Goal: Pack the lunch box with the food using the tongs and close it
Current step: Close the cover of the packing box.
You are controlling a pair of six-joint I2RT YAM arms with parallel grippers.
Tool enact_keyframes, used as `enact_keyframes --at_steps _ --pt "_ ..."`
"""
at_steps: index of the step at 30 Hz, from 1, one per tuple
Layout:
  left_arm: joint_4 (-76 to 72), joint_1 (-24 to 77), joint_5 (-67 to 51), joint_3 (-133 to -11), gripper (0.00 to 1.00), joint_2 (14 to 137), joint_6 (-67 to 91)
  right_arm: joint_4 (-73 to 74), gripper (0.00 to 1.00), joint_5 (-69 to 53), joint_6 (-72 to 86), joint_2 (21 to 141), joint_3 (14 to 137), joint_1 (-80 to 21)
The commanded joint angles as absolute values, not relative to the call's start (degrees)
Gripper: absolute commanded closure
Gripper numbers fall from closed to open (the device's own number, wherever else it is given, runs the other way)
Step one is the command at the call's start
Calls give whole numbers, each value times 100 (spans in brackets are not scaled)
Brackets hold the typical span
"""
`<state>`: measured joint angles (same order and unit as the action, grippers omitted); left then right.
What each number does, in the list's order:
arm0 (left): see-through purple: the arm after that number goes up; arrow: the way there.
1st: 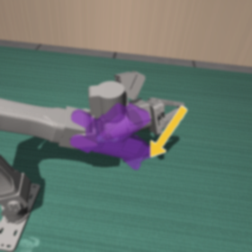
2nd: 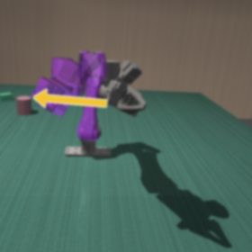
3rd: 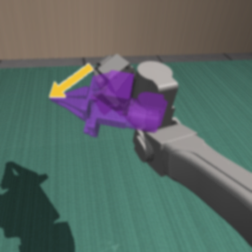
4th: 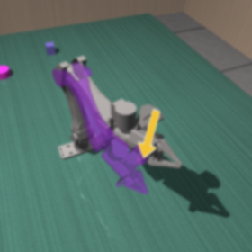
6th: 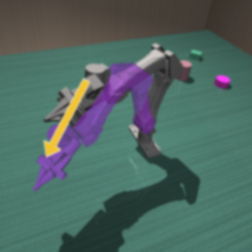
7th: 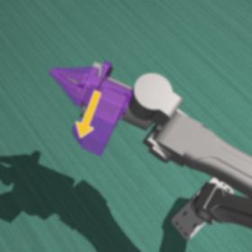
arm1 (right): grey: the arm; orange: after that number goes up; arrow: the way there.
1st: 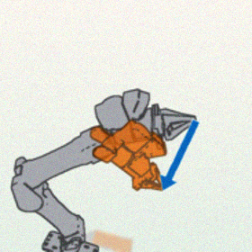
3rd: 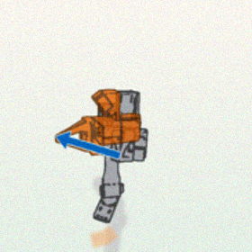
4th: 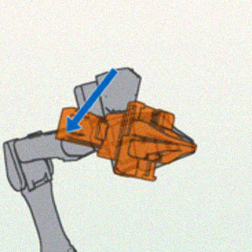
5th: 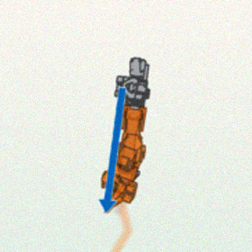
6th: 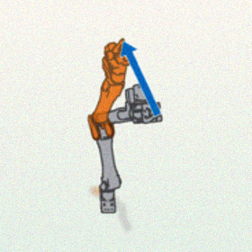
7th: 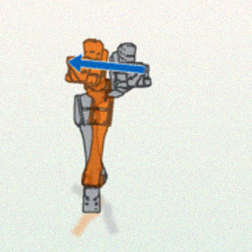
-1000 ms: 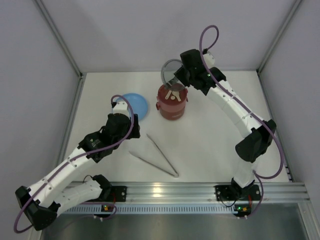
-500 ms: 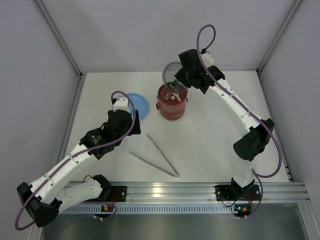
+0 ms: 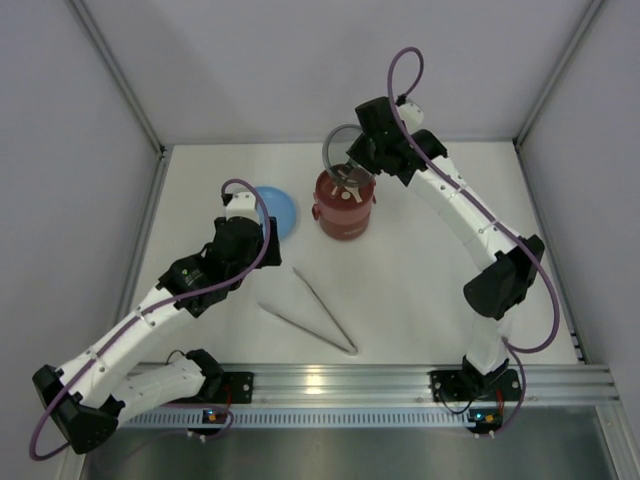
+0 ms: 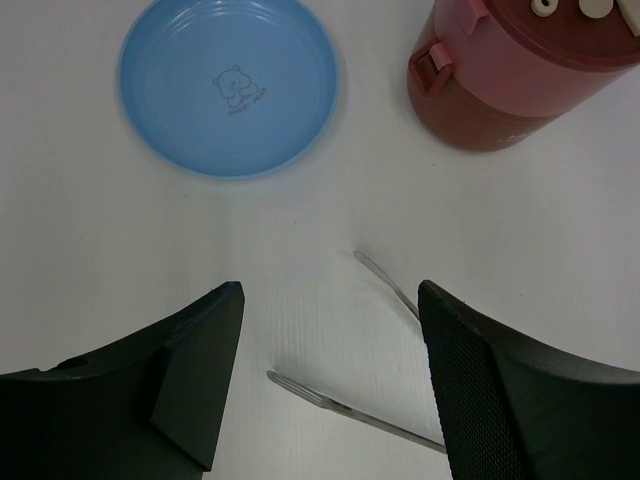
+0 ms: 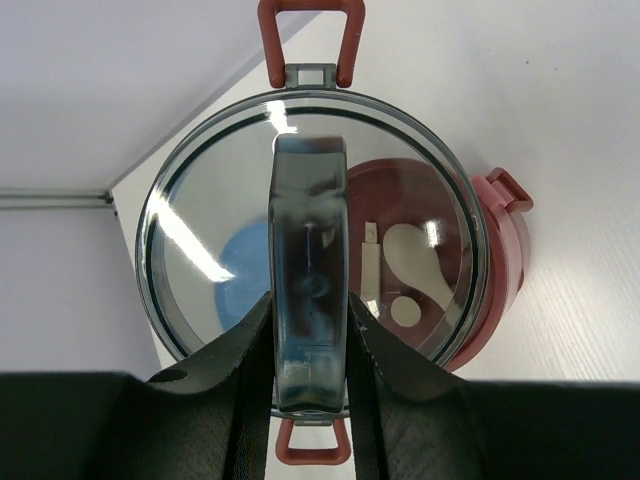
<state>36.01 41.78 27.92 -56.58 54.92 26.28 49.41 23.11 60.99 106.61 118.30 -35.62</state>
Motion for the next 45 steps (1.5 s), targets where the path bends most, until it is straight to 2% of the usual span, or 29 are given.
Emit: enact_keyframes --at_steps 1,18,45 --pt "3507 4201 2892 -5889 25 5458 2514 5071 100 2268 5810 10705 12181 -3647" --pt "3463 4201 2848 -5871 24 5449 2496 5475 100 2197 5133 10907 12392 -3700" --pt "3463 4201 2830 -5792 24 5353 2487 5801 98 1987 4975 11408 12507 -3814"
